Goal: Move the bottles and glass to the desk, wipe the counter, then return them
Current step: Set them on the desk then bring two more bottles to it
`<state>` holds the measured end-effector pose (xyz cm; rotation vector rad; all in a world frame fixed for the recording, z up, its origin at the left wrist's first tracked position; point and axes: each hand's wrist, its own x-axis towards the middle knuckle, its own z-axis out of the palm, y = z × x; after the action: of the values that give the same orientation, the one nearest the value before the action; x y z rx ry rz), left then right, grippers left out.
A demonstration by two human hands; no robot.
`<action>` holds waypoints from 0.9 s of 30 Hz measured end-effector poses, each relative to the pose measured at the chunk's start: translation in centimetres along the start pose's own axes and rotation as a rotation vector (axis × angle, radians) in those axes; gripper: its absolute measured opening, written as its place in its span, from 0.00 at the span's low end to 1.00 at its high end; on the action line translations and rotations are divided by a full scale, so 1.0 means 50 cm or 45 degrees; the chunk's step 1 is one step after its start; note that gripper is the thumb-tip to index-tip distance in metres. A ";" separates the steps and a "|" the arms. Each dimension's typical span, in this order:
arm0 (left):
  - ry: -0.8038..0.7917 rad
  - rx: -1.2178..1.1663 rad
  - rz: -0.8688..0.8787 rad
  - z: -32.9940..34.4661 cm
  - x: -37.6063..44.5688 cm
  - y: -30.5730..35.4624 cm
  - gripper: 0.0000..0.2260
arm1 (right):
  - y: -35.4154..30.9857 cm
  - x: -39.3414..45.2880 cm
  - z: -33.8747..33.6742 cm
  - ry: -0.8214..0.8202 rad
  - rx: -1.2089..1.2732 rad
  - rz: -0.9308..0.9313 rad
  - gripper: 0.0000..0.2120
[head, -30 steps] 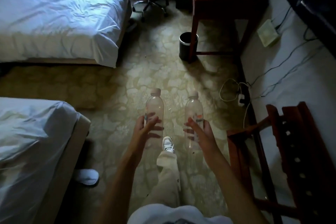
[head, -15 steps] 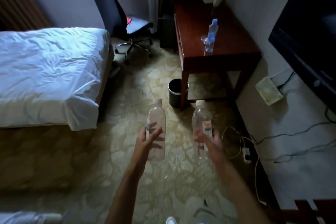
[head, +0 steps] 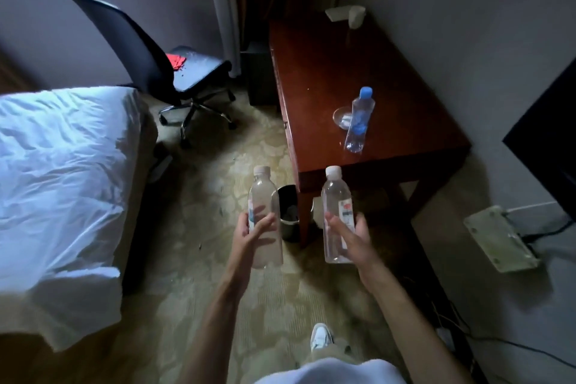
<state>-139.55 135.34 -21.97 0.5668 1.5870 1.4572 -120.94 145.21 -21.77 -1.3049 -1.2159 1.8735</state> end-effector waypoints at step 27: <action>-1.448 0.898 0.229 0.137 1.085 0.127 0.28 | -0.087 0.653 0.300 1.458 0.111 0.015 0.39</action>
<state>-162.77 184.34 -31.46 1.6148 1.0369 0.3921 -147.42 168.44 -30.05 -1.8838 -0.4849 0.8309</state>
